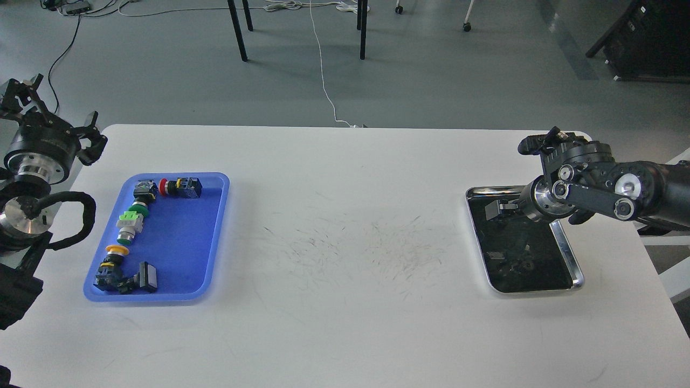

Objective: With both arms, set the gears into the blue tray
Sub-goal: 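Lower the right gripper into the steel tray and grasp a small black gear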

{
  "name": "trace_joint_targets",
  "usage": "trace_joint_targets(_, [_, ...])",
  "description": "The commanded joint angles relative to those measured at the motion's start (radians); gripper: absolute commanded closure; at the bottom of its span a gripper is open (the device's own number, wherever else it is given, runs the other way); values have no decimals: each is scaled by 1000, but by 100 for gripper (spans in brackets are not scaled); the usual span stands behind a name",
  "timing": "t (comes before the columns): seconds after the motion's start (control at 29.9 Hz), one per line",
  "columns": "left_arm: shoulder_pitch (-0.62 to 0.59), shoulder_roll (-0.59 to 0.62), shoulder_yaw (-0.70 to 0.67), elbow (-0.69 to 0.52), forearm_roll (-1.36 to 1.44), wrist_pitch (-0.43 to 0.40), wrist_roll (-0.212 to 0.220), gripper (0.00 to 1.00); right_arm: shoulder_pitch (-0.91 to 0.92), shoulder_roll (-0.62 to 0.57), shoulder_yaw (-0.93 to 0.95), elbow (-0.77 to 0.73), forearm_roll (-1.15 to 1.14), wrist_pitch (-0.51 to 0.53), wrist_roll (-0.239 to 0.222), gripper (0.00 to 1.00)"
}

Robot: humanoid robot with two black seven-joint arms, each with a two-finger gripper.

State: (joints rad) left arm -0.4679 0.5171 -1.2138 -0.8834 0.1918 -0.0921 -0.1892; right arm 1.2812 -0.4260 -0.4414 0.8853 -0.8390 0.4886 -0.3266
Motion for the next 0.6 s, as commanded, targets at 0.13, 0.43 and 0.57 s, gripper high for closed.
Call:
trace_joint_targets(0.13, [0,1,-1,1,0,0,-1,2,-26,29,3,-46,1,0,1,3])
trace_joint_targets(0.43, [0,4,-1,-2,0,0,1,2,-37,81,4,-103,3,0,15,8])
trace_joint_targets(0.57, [0,6,-1,1,0,0,-1,2,-46,86,4,-105,6,0,17,12])
